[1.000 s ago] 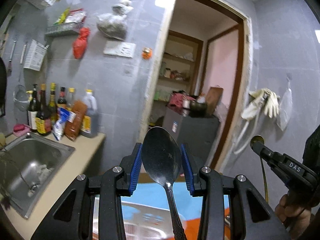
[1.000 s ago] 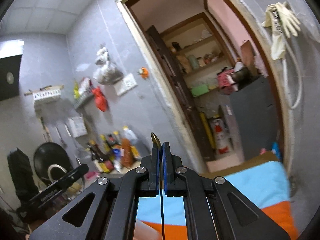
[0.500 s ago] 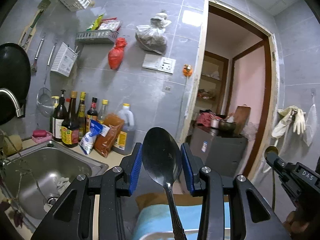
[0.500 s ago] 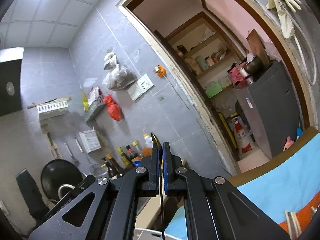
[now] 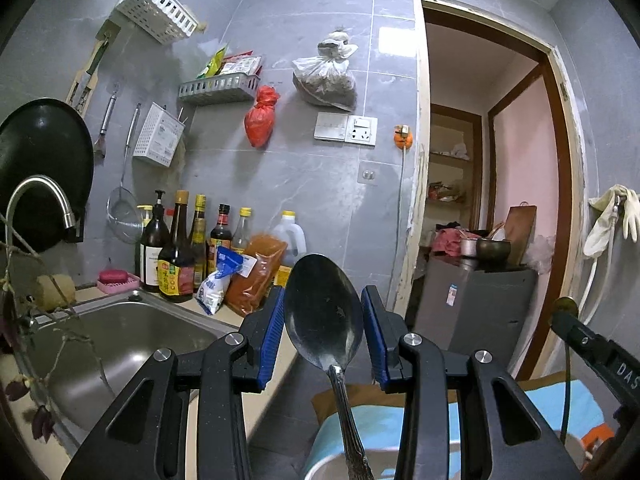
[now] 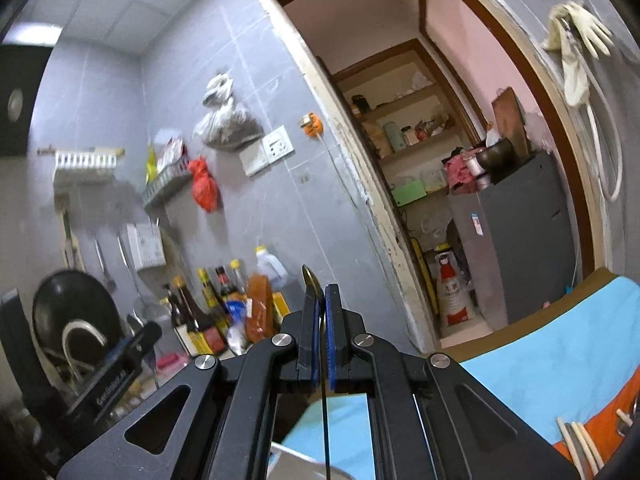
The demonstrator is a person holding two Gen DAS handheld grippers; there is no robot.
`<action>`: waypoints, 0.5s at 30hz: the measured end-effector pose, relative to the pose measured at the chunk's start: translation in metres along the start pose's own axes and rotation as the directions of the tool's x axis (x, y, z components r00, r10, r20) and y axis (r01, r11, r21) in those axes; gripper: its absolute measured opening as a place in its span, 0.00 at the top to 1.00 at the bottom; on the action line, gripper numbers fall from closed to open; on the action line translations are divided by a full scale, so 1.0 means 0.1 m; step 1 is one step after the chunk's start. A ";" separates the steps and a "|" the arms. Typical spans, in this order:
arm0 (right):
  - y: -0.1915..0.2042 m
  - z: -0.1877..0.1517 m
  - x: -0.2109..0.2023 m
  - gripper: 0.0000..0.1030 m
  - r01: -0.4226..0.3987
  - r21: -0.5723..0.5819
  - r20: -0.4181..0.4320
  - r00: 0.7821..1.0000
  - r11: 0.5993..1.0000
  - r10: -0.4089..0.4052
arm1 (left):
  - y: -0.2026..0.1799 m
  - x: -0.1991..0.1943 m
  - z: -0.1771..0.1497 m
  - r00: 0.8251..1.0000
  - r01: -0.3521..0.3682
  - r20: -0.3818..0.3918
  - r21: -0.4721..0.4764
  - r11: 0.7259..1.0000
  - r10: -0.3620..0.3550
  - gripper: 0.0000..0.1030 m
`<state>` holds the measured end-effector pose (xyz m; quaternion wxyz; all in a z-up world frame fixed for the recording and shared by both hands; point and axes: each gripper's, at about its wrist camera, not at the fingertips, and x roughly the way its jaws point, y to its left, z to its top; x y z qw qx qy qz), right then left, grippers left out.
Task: Organize utensils
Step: 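Carry the spoon with the left tool and drop it into the white caddy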
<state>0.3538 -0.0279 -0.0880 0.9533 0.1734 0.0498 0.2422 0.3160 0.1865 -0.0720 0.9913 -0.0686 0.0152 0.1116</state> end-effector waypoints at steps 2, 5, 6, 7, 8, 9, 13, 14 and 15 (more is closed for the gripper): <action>0.02 -0.06 -0.01 0.98 0.003 -0.026 0.003 1.000 1.000 -0.003 | -0.01 0.00 -0.04 1.000 -0.004 0.001 0.015 1.000 0.004 0.68; 0.05 -0.13 -0.01 0.98 0.003 -0.059 -0.002 1.000 0.998 -0.003 | -0.05 0.00 -0.09 1.000 0.003 -0.004 0.036 0.999 -0.003 0.68; 0.06 -0.14 -0.02 0.98 0.003 -0.069 -0.004 1.000 0.998 -0.004 | -0.07 0.00 -0.11 1.000 0.008 -0.007 0.044 0.999 -0.008 0.68; 0.06 -0.16 -0.03 0.98 0.002 -0.077 -0.005 1.000 0.997 -0.002 | -0.07 -0.01 -0.12 1.000 0.014 -0.010 0.047 0.999 -0.013 0.68; 0.07 -0.17 -0.03 0.98 0.001 -0.083 -0.006 1.000 0.997 -0.001 | -0.08 -0.02 -0.13 1.000 0.024 -0.017 0.045 0.999 -0.023 0.68; 0.08 -0.18 -0.04 0.98 -0.003 -0.089 -0.010 1.000 0.996 0.002 | -0.07 -0.03 -0.14 0.999 0.032 -0.024 0.042 0.999 -0.031 0.68; 0.08 -0.20 -0.07 0.98 -0.015 -0.097 -0.025 1.000 0.995 0.013 | -0.01 -0.06 -0.17 0.997 0.054 -0.054 0.008 0.999 -0.053 0.68; 0.08 -0.21 -0.07 0.98 -0.017 -0.098 -0.028 0.999 0.995 0.014 | 0.01 -0.07 -0.17 0.996 0.059 -0.061 -0.001 0.998 -0.059 0.68; 0.09 -0.21 -0.08 0.98 -0.020 -0.101 -0.033 0.999 0.995 0.017 | 0.04 -0.08 -0.17 0.995 0.072 -0.074 -0.015 0.997 -0.073 0.68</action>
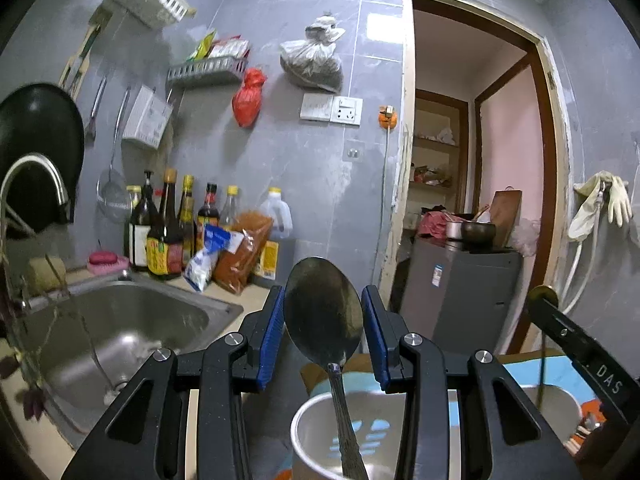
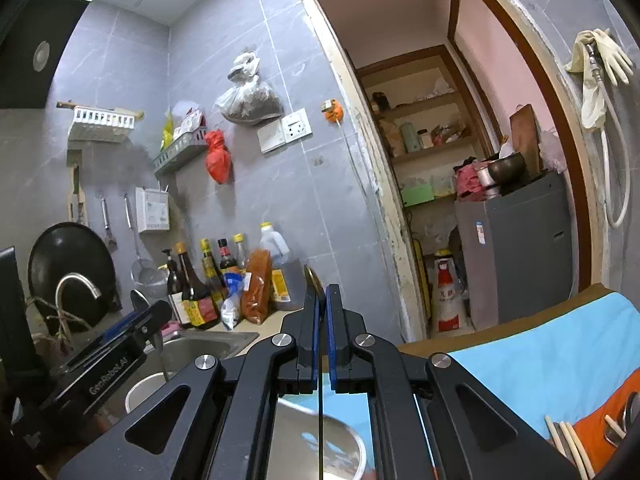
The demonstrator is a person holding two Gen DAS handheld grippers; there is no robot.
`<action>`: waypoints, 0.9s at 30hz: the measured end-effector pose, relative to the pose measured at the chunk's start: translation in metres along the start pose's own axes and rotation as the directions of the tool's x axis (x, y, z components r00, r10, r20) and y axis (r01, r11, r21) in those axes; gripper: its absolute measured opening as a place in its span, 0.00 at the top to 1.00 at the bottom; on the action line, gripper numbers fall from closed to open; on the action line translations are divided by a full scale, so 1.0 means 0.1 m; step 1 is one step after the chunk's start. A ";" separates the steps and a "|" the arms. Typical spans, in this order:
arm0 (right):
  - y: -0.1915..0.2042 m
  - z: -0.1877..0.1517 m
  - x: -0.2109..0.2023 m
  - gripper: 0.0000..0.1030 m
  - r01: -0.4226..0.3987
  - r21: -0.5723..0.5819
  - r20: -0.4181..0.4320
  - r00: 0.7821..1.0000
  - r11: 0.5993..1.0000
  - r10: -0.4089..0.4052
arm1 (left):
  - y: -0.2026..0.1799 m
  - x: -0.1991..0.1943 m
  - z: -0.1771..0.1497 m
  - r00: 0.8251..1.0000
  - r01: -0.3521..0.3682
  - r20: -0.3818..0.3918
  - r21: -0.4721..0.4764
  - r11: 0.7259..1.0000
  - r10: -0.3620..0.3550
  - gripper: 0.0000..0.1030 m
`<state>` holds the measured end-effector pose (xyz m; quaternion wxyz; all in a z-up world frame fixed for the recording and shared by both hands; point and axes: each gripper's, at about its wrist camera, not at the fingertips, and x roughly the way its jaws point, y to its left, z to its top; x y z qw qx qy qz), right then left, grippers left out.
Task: Organize utensils
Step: 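Carry the spoon with the left tool and drop it into the white caddy, then move the left tool back down to the chopsticks on the cloth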
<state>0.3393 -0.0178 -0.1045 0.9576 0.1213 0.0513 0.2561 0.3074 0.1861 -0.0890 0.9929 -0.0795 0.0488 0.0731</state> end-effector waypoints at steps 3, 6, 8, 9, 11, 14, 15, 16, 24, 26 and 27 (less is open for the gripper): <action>0.00 -0.02 -0.02 0.97 -0.016 -0.003 -0.025 1.000 1.000 0.016 | 0.04 -0.07 0.02 0.999 0.050 -0.018 -0.014 0.999 -0.050 0.67; -0.01 -0.03 -0.06 0.96 -0.031 -0.001 -0.055 0.998 1.000 0.031 | 0.04 -0.12 0.06 0.991 0.122 -0.050 -0.030 0.992 -0.124 0.66; -0.02 -0.01 -0.08 0.95 -0.041 0.000 -0.072 0.997 0.999 0.041 | 0.05 -0.15 0.08 0.984 0.159 -0.075 -0.048 0.986 -0.162 0.64; -0.02 0.00 -0.09 0.94 -0.045 0.003 -0.079 0.996 0.999 0.045 | 0.04 -0.16 0.09 0.980 0.174 -0.090 -0.059 0.983 -0.179 0.62; -0.04 0.04 -0.13 0.91 -0.049 0.012 -0.089 0.995 0.999 0.050 | 0.02 -0.18 0.12 0.974 0.187 -0.111 -0.075 0.979 -0.195 0.61; -0.07 0.12 -0.19 0.83 -0.054 0.033 -0.100 0.993 0.998 0.057 | -0.07 -0.23 0.17 0.972 0.188 -0.127 -0.073 0.979 -0.196 0.55; -0.09 0.17 -0.22 0.82 -0.057 0.040 -0.101 0.993 0.998 0.061 | -0.10 -0.25 0.20 0.971 0.191 -0.129 -0.071 0.979 -0.199 0.52; -0.11 0.21 -0.24 0.80 -0.058 0.049 -0.103 0.993 0.997 0.063 | -0.14 -0.27 0.25 0.970 0.194 -0.133 -0.073 0.978 -0.202 0.48; -0.31 0.63 -0.59 0.46 -0.017 0.047 -0.074 0.997 0.999 0.021 | -0.49 -0.44 0.51 0.974 0.180 -0.125 -0.067 0.981 -0.187 0.18; -0.38 0.73 -0.69 0.36 0.005 0.031 -0.071 0.997 1.000 -0.002 | -0.58 -0.49 0.55 0.977 0.175 -0.117 -0.058 0.983 -0.180 0.09; -0.42 0.78 -0.76 0.28 0.019 0.022 -0.066 0.998 1.000 -0.018 | -0.66 -0.54 0.57 0.979 0.171 -0.107 -0.051 0.984 -0.176 0.07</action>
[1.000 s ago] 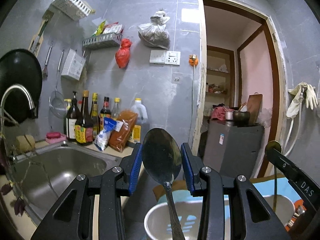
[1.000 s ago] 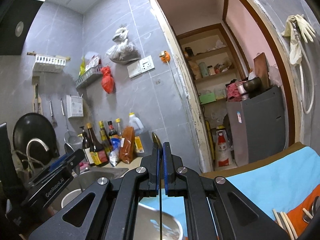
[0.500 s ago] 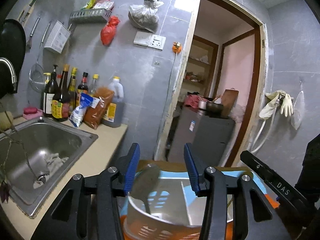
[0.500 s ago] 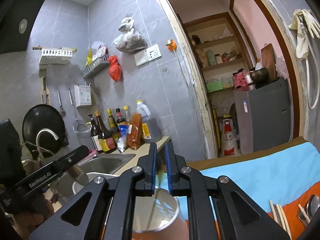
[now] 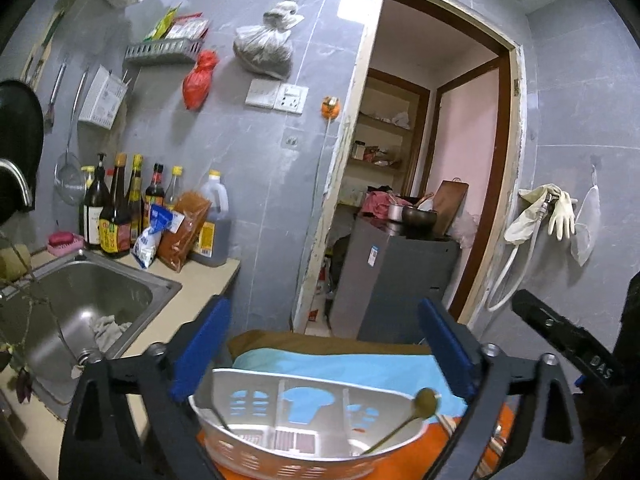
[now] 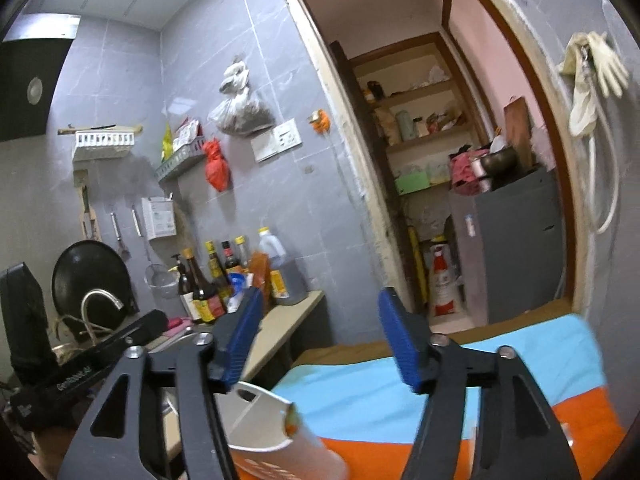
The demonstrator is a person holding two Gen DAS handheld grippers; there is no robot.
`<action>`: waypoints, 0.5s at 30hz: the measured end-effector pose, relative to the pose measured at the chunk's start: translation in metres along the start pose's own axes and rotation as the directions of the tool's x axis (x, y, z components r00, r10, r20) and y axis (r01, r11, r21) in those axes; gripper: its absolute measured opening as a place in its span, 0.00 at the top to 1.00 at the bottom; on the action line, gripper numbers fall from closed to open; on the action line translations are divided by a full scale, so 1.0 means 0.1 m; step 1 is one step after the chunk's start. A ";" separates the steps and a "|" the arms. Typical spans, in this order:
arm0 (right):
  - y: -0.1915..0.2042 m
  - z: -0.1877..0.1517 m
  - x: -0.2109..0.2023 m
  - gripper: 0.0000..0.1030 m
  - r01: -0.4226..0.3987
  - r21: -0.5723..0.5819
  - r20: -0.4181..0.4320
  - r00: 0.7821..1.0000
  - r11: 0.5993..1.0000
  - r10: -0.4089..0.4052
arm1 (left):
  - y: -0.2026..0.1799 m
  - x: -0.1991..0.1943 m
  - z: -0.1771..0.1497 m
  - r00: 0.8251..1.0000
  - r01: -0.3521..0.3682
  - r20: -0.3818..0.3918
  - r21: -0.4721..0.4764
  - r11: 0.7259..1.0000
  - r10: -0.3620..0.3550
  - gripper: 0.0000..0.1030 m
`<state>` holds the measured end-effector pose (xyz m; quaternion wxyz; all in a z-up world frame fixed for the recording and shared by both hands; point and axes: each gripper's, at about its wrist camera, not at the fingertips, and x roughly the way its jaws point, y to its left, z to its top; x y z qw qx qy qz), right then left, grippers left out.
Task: Organize utensils
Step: 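Move the left tool back down to the chopsticks on the cloth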
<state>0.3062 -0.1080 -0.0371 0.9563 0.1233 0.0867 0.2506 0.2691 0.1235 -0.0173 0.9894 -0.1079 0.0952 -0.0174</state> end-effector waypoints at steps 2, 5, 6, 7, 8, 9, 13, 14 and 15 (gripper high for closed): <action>-0.08 0.08 -0.14 0.23 0.027 -0.021 0.004 1.000 0.999 -0.027 | -0.11 -0.04 0.01 1.000 0.000 0.012 0.013 1.000 -0.001 0.06; -0.21 0.16 -0.31 0.17 0.059 -0.047 0.001 0.998 0.997 -0.059 | -0.35 -0.08 0.00 1.000 0.005 0.016 0.050 0.999 -0.006 0.04; -0.27 0.18 -0.38 0.15 0.075 -0.057 0.000 0.997 0.996 -0.075 | -0.40 -0.08 -0.01 1.000 0.009 0.015 0.058 0.998 -0.010 0.04; -0.31 0.19 -0.43 0.09 0.084 -0.062 -0.001 0.996 0.995 -0.084 | -0.47 -0.09 -0.03 1.000 0.018 0.015 0.070 0.997 -0.019 0.04; -0.37 0.20 -0.49 0.05 0.095 -0.065 -0.002 0.995 0.993 -0.096 | -0.54 -0.09 -0.05 1.000 0.027 0.014 0.079 0.996 -0.028 0.04; -0.43 0.21 -0.55 0.00 0.107 -0.067 -0.001 0.994 0.992 -0.107 | -0.58 -0.08 -0.06 0.999 0.032 0.012 0.083 0.996 -0.033 0.04; -0.66 0.19 -0.75 0.00 0.153 -0.068 -0.011 0.988 0.986 -0.154 | -0.79 -0.07 -0.18 0.998 0.062 -0.006 0.088 0.994 -0.061 0.04; -0.69 0.18 -0.78 0.00 0.160 -0.068 -0.014 0.987 0.985 -0.161 | -0.85 -0.08 -0.22 0.998 0.069 -0.011 0.093 0.993 -0.069 0.04; -0.75 0.17 -0.82 0.00 0.172 -0.067 -0.020 0.985 0.983 -0.173 | -0.90 -0.08 -0.25 0.997 0.076 -0.018 0.099 0.992 -0.074 0.04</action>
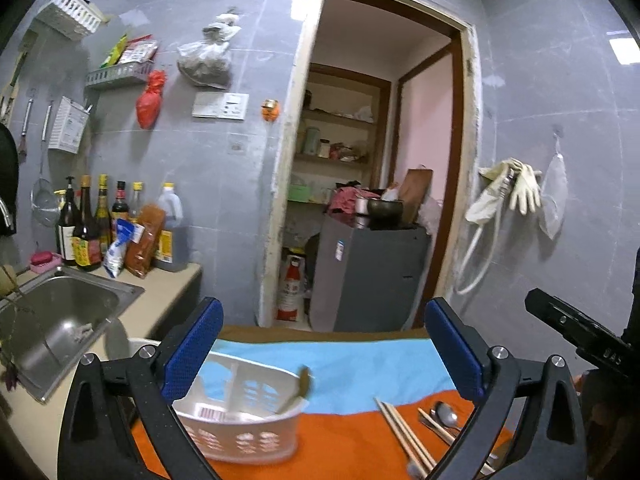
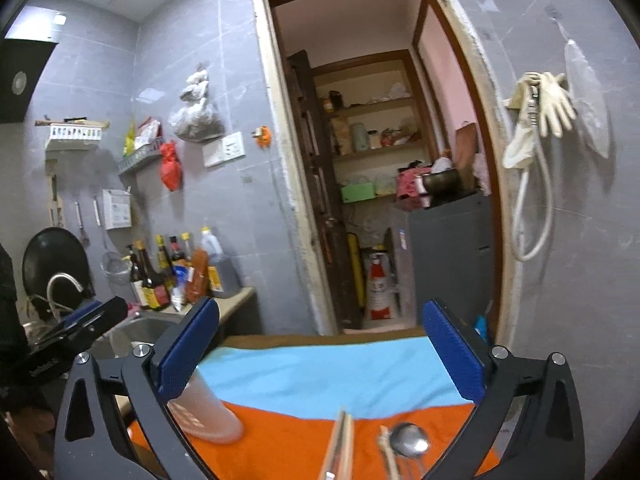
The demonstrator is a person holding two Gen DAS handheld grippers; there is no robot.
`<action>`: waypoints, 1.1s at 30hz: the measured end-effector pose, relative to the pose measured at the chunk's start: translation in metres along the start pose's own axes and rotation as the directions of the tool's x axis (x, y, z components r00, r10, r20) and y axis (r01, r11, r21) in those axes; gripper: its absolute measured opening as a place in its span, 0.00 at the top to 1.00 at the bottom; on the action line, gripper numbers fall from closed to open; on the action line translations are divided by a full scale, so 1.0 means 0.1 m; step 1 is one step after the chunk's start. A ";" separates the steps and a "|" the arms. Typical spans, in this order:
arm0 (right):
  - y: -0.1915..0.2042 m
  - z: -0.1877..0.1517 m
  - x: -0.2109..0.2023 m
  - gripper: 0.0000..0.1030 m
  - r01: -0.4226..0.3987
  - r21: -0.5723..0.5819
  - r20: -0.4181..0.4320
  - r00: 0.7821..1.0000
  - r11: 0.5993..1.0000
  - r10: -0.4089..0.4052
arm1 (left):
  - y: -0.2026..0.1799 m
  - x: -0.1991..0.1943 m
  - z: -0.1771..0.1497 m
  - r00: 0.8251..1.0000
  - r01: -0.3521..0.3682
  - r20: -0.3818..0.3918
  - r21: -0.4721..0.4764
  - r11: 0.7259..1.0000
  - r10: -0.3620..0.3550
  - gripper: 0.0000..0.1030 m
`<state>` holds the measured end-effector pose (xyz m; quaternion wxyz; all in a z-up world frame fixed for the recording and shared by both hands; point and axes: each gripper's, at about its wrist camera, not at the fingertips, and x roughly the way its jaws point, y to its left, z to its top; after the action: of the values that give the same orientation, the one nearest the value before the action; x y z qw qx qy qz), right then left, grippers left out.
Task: Organize utensils
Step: 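Move the left tool back down to the chopsticks on the cloth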
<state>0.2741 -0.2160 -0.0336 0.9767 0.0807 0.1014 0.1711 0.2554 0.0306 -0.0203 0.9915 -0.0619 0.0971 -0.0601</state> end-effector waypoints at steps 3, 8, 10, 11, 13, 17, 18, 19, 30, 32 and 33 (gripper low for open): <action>-0.17 -0.07 -0.05 0.00 0.031 0.000 -0.023 0.999 1.000 -0.031 | -0.15 0.01 -0.09 1.000 0.021 -0.022 0.014 1.000 -0.020 0.04; -0.47 -0.24 -0.10 0.00 0.074 0.004 -0.083 0.994 0.997 -0.074 | -0.42 0.14 -0.32 0.991 0.082 -0.108 0.025 0.996 -0.079 0.04; -0.58 -0.31 -0.10 0.00 0.091 0.005 -0.110 0.990 0.996 -0.090 | -0.51 0.23 -0.42 0.985 0.099 -0.143 0.029 0.995 -0.094 0.04; -0.65 -0.36 -0.08 0.00 0.100 0.005 -0.131 0.986 0.995 -0.099 | -0.54 0.25 -0.45 0.983 0.104 -0.154 0.031 0.994 -0.098 0.04; -0.76 -0.46 -0.04 0.00 0.113 0.005 -0.166 0.980 0.994 -0.111 | -0.61 0.34 -0.57 0.976 0.114 -0.191 0.035 0.993 -0.105 0.04; -0.93 -0.62 0.05 0.00 0.125 0.000 -0.226 0.966 0.992 -0.122 | -0.69 0.56 -0.78 0.961 0.118 -0.255 0.038 0.992 -0.105 0.04; -0.97 -0.67 0.09 0.00 0.125 -0.001 -0.245 0.962 0.992 -0.122 | -0.71 0.64 -0.84 0.955 0.118 -0.277 0.037 0.992 -0.103 0.04; -1.01 -0.72 0.13 0.00 0.124 0.001 -0.264 0.957 0.992 -0.120 | -0.73 0.68 -0.88 0.952 0.116 -0.290 0.036 0.993 -0.101 0.04; -1.16 -1.04 0.64 0.12 0.083 -0.018 -0.422 0.903 0.996 -0.083 | -0.65 1.30 -1.29 0.858 0.110 -0.504 -0.011 0.994 -0.101 0.44; -1.15 -1.08 0.72 0.16 0.066 -0.024 -0.449 0.891 0.998 -0.070 | -0.62 1.39 -1.34 0.835 0.111 -0.539 -0.028 0.993 -0.108 0.50; -1.15 -1.09 0.75 0.17 0.060 -0.025 -0.459 0.886 0.998 -0.065 | -0.61 1.42 -1.35 0.827 0.111 -0.550 -0.035 0.993 -0.111 0.54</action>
<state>0.3546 -0.2829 -0.1739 0.9304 0.0295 0.3311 0.1546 0.3603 -0.0631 -0.1695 0.9163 -0.0482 0.3748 -0.1328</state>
